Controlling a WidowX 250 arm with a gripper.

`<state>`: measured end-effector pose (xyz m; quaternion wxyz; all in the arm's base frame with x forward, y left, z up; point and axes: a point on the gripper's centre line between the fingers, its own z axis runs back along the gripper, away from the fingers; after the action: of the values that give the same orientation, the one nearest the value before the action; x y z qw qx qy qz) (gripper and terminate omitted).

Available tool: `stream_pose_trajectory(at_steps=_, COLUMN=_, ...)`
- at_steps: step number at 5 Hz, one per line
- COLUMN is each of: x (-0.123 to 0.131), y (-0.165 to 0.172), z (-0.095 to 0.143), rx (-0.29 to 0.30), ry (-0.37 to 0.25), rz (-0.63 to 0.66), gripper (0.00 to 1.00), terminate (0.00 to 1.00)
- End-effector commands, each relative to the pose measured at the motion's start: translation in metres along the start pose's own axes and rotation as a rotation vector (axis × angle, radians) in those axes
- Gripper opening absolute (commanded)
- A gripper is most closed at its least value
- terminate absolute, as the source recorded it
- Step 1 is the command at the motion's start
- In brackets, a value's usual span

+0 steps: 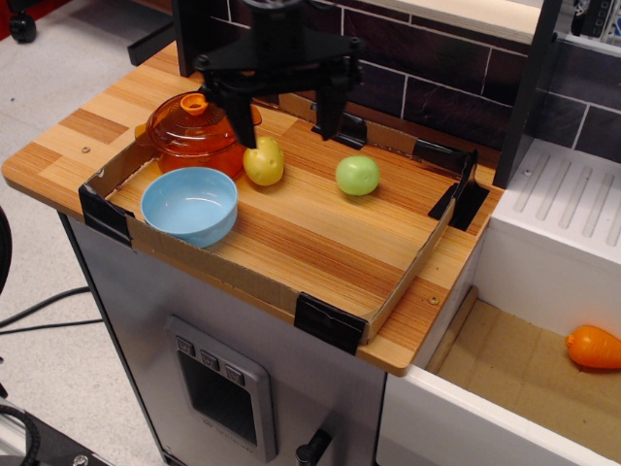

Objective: Put pear in bowl

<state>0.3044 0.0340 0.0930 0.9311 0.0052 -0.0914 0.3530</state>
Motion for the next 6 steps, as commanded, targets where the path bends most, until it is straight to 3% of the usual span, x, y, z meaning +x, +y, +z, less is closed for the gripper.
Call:
stream_pose_trajectory(at_steps=1, x=0.025, y=-0.024, z=0.001, rx=-0.059, ry=-0.076, rz=0.107, gripper=1.00, terminate=0.00)
stream_pose_trajectory(at_steps=6, x=0.039, y=-0.057, z=-0.050, rx=-0.005, ry=0.020, rz=0.174, gripper=1.00, terminate=0.00)
